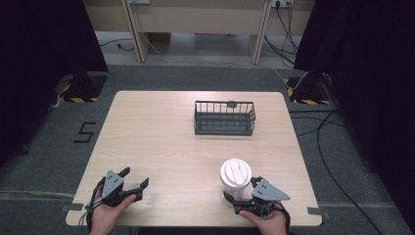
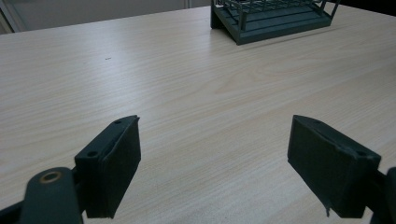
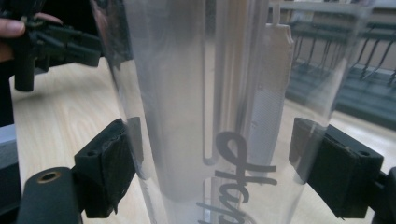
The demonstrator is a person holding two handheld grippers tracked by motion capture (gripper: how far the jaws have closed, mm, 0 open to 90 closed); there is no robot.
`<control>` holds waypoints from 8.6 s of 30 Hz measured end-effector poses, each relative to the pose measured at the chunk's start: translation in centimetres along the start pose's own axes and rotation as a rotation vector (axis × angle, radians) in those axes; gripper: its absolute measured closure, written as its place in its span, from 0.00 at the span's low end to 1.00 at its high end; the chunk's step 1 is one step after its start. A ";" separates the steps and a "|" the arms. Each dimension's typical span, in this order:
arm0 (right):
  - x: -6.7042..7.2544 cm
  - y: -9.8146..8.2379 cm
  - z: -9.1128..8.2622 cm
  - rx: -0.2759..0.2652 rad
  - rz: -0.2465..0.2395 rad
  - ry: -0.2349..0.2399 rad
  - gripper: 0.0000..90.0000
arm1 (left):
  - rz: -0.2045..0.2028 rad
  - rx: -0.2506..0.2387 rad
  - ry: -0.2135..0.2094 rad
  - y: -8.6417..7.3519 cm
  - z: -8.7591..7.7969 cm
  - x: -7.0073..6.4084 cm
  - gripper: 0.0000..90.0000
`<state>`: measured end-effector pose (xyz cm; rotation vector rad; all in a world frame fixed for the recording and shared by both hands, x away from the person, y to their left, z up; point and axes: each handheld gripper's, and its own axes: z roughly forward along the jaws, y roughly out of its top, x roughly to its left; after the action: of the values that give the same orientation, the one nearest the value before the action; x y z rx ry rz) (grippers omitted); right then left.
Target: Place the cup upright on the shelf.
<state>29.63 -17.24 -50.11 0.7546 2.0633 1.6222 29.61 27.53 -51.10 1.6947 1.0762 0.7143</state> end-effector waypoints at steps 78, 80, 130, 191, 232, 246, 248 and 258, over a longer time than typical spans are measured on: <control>-8.5 8.7 4.3 -0.086 0.035 -0.261 0.20 | -0.017 -0.006 -0.008 0.0 0.1 -0.3 0.20; -8.7 8.9 4.5 -0.089 0.030 -0.265 0.20 | -0.017 -0.007 -0.008 0.0 0.1 -0.3 0.20; -11.5 12.4 8.1 -0.097 0.041 -0.345 0.20 | -0.018 -0.012 -0.013 0.0 0.0 -0.3 0.20; -15.3 15.6 14.4 -0.053 0.078 -0.393 0.20 | -0.023 -0.022 -0.020 0.0 0.0 -0.1 0.20; -16.8 11.7 18.4 0.048 0.159 -0.420 0.20 | -0.026 -0.021 -0.028 0.0 0.0 -0.1 0.20; -16.7 10.9 18.9 0.079 0.153 -0.427 0.20 | -0.023 -0.019 -0.029 0.0 0.0 -0.1 0.20; -16.7 10.8 19.0 0.081 0.154 -0.428 0.20 | -0.024 -0.020 -0.029 0.0 0.0 -0.1 0.20; -16.6 10.6 19.0 0.080 0.155 -0.433 0.19 | -0.024 -0.021 -0.032 0.0 0.1 -0.2 0.20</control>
<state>55.83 -11.72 -44.58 1.2014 1.7984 1.3109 29.59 27.35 -51.12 1.6671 1.0617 0.6788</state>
